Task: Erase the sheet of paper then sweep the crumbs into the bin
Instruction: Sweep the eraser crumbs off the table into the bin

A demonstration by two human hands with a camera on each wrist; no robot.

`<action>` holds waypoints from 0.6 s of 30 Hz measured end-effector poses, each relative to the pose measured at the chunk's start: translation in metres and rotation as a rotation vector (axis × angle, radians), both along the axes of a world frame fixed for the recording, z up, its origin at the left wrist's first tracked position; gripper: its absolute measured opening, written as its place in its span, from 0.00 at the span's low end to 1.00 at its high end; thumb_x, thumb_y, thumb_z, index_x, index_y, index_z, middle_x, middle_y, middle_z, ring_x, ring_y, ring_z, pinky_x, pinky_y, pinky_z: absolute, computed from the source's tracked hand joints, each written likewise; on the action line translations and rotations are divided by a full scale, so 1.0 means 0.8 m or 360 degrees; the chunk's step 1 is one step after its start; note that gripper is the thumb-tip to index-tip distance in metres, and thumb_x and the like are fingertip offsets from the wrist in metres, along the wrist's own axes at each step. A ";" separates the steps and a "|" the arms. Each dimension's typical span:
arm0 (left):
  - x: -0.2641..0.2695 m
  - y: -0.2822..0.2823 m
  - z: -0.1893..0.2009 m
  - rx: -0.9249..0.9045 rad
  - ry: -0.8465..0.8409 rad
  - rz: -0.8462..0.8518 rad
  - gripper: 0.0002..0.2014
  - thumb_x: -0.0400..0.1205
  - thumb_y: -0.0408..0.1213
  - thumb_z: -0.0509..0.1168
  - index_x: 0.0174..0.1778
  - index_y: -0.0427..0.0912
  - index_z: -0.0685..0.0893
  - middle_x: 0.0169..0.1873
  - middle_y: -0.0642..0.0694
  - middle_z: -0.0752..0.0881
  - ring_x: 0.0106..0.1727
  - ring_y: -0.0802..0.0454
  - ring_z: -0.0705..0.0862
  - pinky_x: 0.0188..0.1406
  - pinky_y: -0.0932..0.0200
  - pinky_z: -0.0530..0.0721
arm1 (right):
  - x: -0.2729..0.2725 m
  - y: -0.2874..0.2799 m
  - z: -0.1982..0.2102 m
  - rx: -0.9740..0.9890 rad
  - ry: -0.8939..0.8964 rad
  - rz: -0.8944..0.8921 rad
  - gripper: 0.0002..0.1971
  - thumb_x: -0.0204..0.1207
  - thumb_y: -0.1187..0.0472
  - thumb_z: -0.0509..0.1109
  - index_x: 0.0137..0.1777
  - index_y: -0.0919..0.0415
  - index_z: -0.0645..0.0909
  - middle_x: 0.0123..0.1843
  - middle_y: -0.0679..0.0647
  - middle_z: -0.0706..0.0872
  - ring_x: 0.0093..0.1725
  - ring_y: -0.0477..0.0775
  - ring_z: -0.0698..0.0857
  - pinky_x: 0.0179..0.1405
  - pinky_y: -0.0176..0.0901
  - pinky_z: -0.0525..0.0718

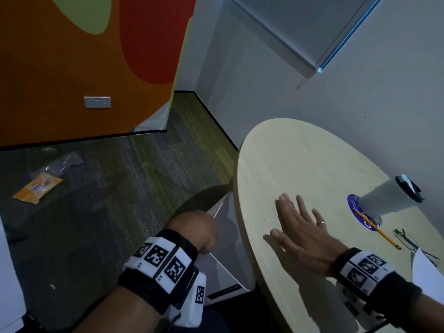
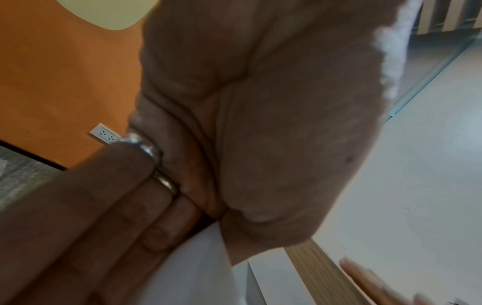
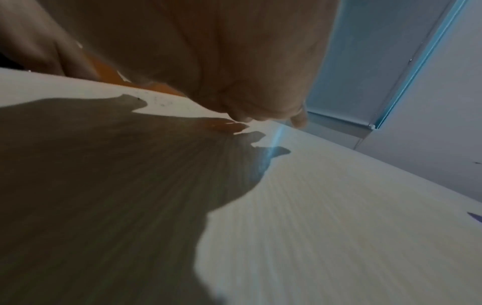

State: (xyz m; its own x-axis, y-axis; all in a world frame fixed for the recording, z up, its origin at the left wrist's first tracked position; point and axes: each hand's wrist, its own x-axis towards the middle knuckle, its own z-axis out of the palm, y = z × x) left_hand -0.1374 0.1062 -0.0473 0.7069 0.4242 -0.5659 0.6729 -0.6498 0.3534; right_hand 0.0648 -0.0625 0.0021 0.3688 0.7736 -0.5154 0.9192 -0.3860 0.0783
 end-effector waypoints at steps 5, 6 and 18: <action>-0.001 -0.006 0.004 0.0024 -0.0007 -0.0021 0.15 0.90 0.33 0.59 0.66 0.35 0.87 0.64 0.39 0.88 0.64 0.42 0.88 0.51 0.55 0.79 | -0.060 -0.007 -0.008 -0.0092 0.0148 0.0404 0.52 0.76 0.16 0.30 0.87 0.47 0.16 0.88 0.42 0.15 0.87 0.46 0.17 0.89 0.65 0.25; 0.000 -0.007 0.006 0.0031 -0.0012 -0.0026 0.15 0.90 0.34 0.59 0.65 0.35 0.87 0.64 0.39 0.88 0.64 0.41 0.88 0.51 0.55 0.78 | -0.066 -0.006 -0.007 -0.0070 0.0176 0.0509 0.50 0.79 0.18 0.34 0.89 0.47 0.18 0.88 0.39 0.15 0.88 0.45 0.18 0.89 0.63 0.24; 0.001 -0.004 0.004 0.0041 0.0015 -0.0060 0.14 0.89 0.34 0.59 0.65 0.34 0.87 0.63 0.38 0.89 0.61 0.43 0.88 0.50 0.54 0.79 | -0.074 -0.005 -0.007 -0.0074 0.0243 0.0535 0.52 0.73 0.14 0.29 0.88 0.43 0.17 0.88 0.38 0.16 0.88 0.46 0.18 0.89 0.63 0.25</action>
